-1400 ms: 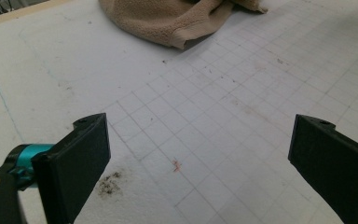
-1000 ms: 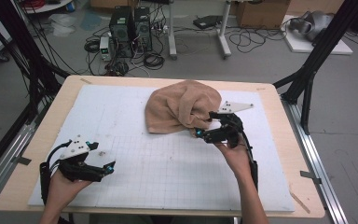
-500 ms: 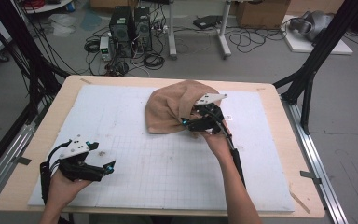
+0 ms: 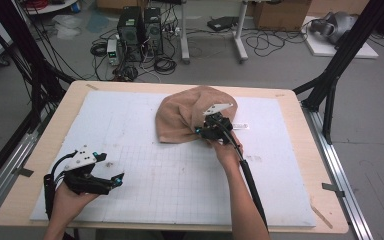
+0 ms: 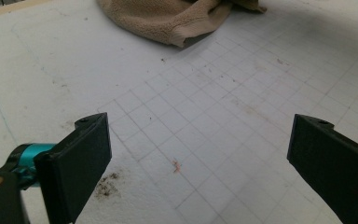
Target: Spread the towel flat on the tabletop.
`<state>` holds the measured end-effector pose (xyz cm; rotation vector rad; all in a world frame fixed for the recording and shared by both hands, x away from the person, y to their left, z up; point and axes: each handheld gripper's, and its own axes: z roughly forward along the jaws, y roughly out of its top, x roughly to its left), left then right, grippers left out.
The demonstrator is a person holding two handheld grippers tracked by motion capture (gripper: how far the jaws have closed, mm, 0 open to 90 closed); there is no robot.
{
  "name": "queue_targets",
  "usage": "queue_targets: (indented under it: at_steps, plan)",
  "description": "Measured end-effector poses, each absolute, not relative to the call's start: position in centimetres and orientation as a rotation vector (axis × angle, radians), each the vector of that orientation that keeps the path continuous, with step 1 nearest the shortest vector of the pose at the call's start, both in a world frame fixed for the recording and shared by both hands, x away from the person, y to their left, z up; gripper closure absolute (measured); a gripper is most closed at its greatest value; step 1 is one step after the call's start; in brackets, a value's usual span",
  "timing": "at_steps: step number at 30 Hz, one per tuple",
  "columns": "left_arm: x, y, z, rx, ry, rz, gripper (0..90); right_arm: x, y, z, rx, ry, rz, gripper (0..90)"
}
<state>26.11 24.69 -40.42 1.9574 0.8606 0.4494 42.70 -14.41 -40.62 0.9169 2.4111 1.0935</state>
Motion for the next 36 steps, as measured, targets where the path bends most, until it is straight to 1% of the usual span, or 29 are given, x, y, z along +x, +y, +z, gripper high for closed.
queue_targets:
  at_steps: [2,4,8,14,28,36]
  plan:
    - [26.1,24.7,-40.4,1.955,0.859,0.441,7.0,42.6,-14.4,-40.4,0.895,2.427,1.106,73.8]
    - [26.2,24.8,-40.5,1.958,0.858,0.435,8.1,42.2,-14.5,-39.9,0.875,2.439,1.124,75.7]
    - [26.2,24.7,-40.4,1.954,0.856,0.441,8.2,41.1,-14.7,-38.7,0.823,2.451,1.169,76.3]
    - [26.1,24.4,-40.2,1.947,0.849,0.441,9.2,38.5,-15.4,-37.2,0.736,2.495,1.244,76.3]
    - [26.2,23.2,-39.5,1.956,0.817,0.435,10.5,29.8,-16.7,-34.8,0.489,2.572,1.344,75.7]
    - [26.2,22.3,-38.9,1.969,0.789,0.438,11.3,24.5,-17.4,-34.7,0.367,2.622,1.379,75.0]
